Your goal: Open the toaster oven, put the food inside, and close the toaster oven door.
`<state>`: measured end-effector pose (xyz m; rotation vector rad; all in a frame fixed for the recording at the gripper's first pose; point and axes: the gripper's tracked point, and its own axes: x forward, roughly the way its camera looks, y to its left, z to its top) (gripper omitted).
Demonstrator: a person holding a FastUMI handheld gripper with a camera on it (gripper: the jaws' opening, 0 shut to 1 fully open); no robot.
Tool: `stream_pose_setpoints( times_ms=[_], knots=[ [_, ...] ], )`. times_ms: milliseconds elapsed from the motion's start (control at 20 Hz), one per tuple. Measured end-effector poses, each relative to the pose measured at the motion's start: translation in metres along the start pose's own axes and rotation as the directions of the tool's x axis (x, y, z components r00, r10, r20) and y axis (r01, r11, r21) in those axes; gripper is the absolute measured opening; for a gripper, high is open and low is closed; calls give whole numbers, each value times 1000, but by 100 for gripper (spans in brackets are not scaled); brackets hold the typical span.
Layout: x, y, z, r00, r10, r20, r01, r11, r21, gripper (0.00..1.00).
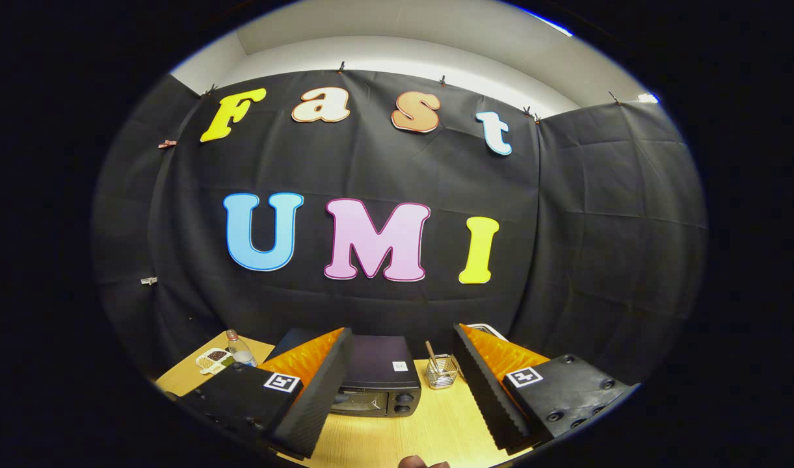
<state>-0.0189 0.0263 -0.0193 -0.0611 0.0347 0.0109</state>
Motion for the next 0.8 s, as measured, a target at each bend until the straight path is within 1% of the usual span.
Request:
stream_pose_setpoints(
  times_ms=[800],
  knots=[
    [6, -3, -1, 1000, -9, -1, 9, 1000, -1, 99]
  ],
)
